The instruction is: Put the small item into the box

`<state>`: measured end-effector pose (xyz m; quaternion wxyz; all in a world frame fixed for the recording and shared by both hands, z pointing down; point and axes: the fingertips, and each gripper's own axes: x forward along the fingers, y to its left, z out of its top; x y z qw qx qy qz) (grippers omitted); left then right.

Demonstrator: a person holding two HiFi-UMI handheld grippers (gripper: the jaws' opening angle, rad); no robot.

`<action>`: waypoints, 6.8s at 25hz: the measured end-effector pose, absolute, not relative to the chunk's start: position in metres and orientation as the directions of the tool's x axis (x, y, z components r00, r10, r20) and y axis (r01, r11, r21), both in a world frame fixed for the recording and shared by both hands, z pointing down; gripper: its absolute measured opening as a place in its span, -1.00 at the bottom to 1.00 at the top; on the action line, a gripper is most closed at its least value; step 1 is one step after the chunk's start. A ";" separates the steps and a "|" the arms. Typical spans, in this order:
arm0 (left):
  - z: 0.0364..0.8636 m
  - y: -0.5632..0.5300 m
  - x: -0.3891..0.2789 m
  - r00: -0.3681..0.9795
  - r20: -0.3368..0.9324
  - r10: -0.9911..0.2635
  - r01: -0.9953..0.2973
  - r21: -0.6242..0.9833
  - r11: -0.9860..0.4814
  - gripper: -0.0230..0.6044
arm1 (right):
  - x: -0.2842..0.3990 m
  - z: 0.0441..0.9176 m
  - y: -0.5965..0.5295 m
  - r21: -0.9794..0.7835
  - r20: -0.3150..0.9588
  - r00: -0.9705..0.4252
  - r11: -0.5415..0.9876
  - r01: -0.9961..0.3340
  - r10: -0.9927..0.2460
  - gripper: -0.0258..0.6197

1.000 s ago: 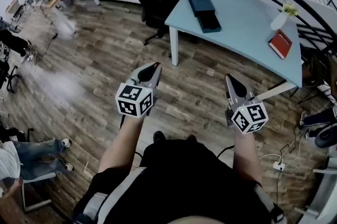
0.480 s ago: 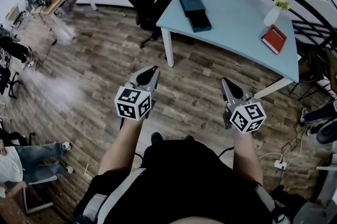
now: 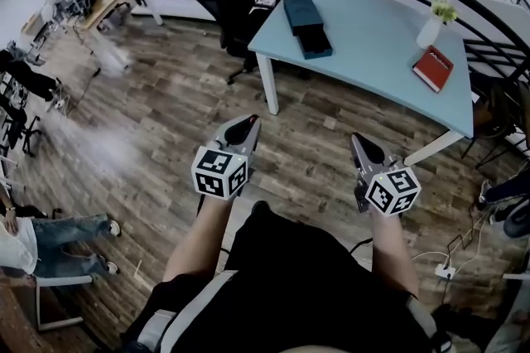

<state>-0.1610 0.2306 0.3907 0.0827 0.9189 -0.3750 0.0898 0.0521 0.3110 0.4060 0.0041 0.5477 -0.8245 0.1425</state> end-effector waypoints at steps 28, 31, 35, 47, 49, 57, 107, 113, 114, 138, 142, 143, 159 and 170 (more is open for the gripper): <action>0.404 -0.042 -0.149 0.810 0.173 -0.560 -0.585 0.175 -0.792 -0.87 | 0.043 0.418 0.052 -0.193 0.271 -0.279 0.232 -0.953 -0.921 -0.92; 0.405 -0.063 -0.154 0.816 0.167 -0.553 -0.577 0.184 -0.796 -0.87 | 0.040 0.413 0.033 -0.180 0.269 -0.257 0.213 -0.960 -0.928 -0.92; 0.405 -0.091 -0.152 0.822 0.160 -0.546 -0.569 0.180 -0.803 -0.87 | 0.038 0.410 0.013 -0.168 0.254 -0.238 0.199 -0.965 -0.938 -0.92; 0.413 -0.143 -0.121 0.820 0.193 -0.538 -0.569 0.184 -0.801 -0.87 | 0.070 0.427 -0.036 -0.224 0.257 -0.239 0.183 -0.957 -0.937 -0.92; 0.416 -0.154 -0.117 0.817 0.197 -0.542 -0.574 0.193 -0.796 -0.87 | 0.077 0.429 -0.048 -0.232 0.243 -0.245 0.189 -0.954 -0.939 -0.92; 0.427 -0.210 -0.065 0.797 0.241 -0.553 -0.600 0.219 -0.769 -0.87 | 0.128 0.433 -0.113 -0.267 0.211 -0.282 0.222 -0.938 -0.936 -0.92; 0.501 -0.374 0.037 0.805 0.308 -0.508 -0.591 0.328 -0.737 -0.87 | 0.171 0.491 -0.296 -0.291 0.400 -0.377 0.274 -0.917 -0.835 -0.92; 0.524 -0.370 0.052 0.775 0.358 -0.521 -0.629 0.357 -0.690 -0.87 | 0.184 0.505 -0.312 -0.318 0.419 -0.443 0.328 -0.889 -0.793 -0.92; 0.528 -0.368 0.055 0.766 0.369 -0.527 -0.640 0.363 -0.677 -0.87 | 0.187 0.506 -0.313 -0.323 0.420 -0.458 0.342 -0.882 -0.784 -0.92; 0.622 -0.297 0.117 0.621 0.572 -0.535 -0.781 0.392 -0.486 -0.86 | 0.245 0.564 -0.276 -0.429 0.468 -0.669 0.513 -0.743 -0.577 -0.92; 0.635 -0.293 0.126 0.637 0.607 -0.475 -0.755 0.370 -0.540 -0.86 | 0.241 0.576 -0.269 -0.434 0.490 -0.670 0.510 -0.742 -0.558 -0.92; 0.638 -0.293 0.126 0.637 0.613 -0.467 -0.753 0.366 -0.546 -0.86 | 0.241 0.578 -0.267 -0.436 0.492 -0.669 0.507 -0.743 -0.557 -0.92; 0.673 -0.262 0.153 0.604 0.779 -0.169 -0.582 0.286 -0.761 -0.85 | 0.243 0.559 -0.262 -0.443 0.451 -0.652 0.481 -0.756 -0.610 -0.92; 0.672 -0.281 0.150 0.527 0.800 -0.286 -0.582 0.094 -0.808 -0.61 | 0.263 0.555 -0.251 -0.452 0.427 -0.637 0.458 -0.765 -0.642 -0.92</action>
